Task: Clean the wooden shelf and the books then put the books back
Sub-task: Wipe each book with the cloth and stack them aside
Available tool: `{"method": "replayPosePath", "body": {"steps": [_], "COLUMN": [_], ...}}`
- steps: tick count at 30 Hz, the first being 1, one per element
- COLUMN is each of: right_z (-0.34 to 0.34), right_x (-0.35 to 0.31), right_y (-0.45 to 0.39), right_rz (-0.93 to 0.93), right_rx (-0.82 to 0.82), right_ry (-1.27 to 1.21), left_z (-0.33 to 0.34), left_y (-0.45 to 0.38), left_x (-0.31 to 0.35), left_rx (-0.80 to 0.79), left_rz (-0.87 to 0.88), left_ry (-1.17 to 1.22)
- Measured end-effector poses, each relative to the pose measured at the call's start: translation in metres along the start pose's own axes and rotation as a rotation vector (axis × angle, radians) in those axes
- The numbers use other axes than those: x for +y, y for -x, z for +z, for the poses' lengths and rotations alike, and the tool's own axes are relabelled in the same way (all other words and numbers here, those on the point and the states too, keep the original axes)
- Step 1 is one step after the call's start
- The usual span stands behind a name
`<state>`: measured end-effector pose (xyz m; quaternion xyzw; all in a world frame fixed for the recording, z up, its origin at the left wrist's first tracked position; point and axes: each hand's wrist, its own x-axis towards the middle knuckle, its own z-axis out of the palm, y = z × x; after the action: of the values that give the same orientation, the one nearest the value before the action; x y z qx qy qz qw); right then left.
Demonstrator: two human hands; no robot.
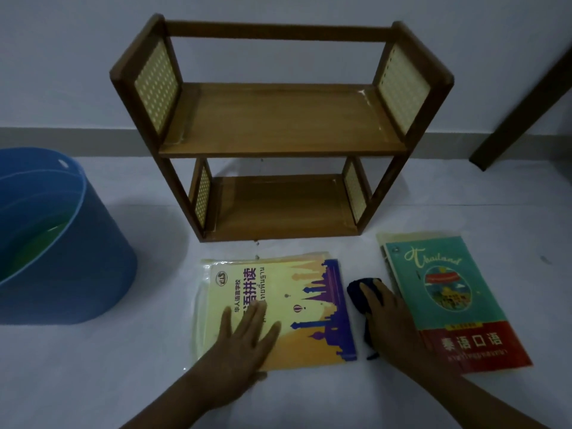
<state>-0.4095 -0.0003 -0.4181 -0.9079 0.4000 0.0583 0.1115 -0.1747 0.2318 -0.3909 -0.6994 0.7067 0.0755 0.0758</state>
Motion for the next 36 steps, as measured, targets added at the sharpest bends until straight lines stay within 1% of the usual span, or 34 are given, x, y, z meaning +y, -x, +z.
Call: {"method": "replayPosePath", "body": {"steps": [3,4,6,7,8,10,13,15,17,19,20,21,22,23,24,25,27,28,30,31,33,34,35,36], "right_z": [0.0,0.0,0.004,0.007,0.009,0.012,0.007,-0.003,-0.016,-0.028,-0.032,-0.036,-0.039,-0.041,-0.042,-0.041,-0.037,-0.032,-0.017,-0.005,0.019,0.024,0.019,0.014], "right_x": [0.004,0.005,0.011,0.014,0.015,0.016,0.012,0.005,-0.001,-0.006,-0.008,-0.011,-0.015,-0.02,-0.027,-0.036,-0.062,-0.076,-0.107,-0.124,-0.152,-0.16,-0.164,-0.162], "right_y": [-0.001,-0.001,-0.002,-0.002,-0.003,-0.005,-0.008,-0.007,-0.008,-0.012,-0.016,-0.018,-0.019,-0.019,-0.019,-0.017,-0.011,-0.006,0.014,0.029,0.056,0.065,0.067,0.057], "right_rz": [-0.022,-0.036,-0.032,-0.013,-0.008,-0.016,0.014,0.06,0.155,0.308,0.384,0.419,0.409,0.361,0.291,0.202,0.051,-0.016,-0.224,-0.33,-0.535,-0.664,-0.753,-0.807], "right_rx": [0.068,0.084,0.119,0.143,0.153,0.159,0.211,0.274,0.307,0.345,0.354,0.363,0.378,0.394,0.409,0.398,0.296,0.254,0.211,0.163,0.162,0.102,0.052,0.045], "right_ry": [-0.07,-0.098,-0.159,-0.177,-0.193,-0.203,-0.29,-0.442,-0.6,-0.738,-0.784,-0.803,-0.801,-0.776,-0.72,-0.658,-0.542,-0.483,-0.329,-0.233,-0.133,-0.086,-0.053,0.002], "left_z": [-0.024,-0.034,-0.071,-0.095,-0.119,-0.164,-0.188,-0.177,-0.156,-0.135,-0.126,-0.114,-0.101,-0.087,-0.074,-0.063,-0.036,-0.024,-0.006,-0.001,0.01,0.013,0.015,0.016], "left_y": [-0.004,-0.006,-0.01,-0.012,-0.012,-0.008,-0.003,-0.003,-0.005,-0.006,-0.005,-0.005,-0.005,-0.004,-0.002,0.0,0.002,0.004,0.009,0.012,0.014,0.013,0.013,0.012], "left_x": [-0.003,-0.007,-0.012,-0.015,-0.02,-0.03,-0.037,-0.031,-0.021,-0.018,-0.019,-0.021,-0.024,-0.028,-0.034,-0.037,-0.043,-0.042,-0.04,-0.038,-0.037,-0.037,-0.036,-0.037], "left_rx": [0.029,0.063,0.144,0.18,0.194,0.167,0.177,0.161,0.112,0.066,0.058,0.074,0.105,0.139,0.153,0.135,0.054,0.021,-0.016,-0.023,-0.002,0.006,0.004,0.005], "left_rz": [0.138,0.173,0.17,0.128,0.059,-0.087,-0.251,-0.381,-0.482,-0.579,-0.619,-0.653,-0.688,-0.697,-0.689,-0.672,-0.602,-0.541,-0.422,-0.398,-0.377,-0.372,-0.371,-0.369], "left_ry": [-0.071,-0.068,0.024,0.1,0.216,0.564,1.053,1.36,1.627,1.759,1.776,1.759,1.669,1.518,1.331,1.18,0.994,0.918,0.776,0.742,0.711,0.711,0.719,0.73]}}
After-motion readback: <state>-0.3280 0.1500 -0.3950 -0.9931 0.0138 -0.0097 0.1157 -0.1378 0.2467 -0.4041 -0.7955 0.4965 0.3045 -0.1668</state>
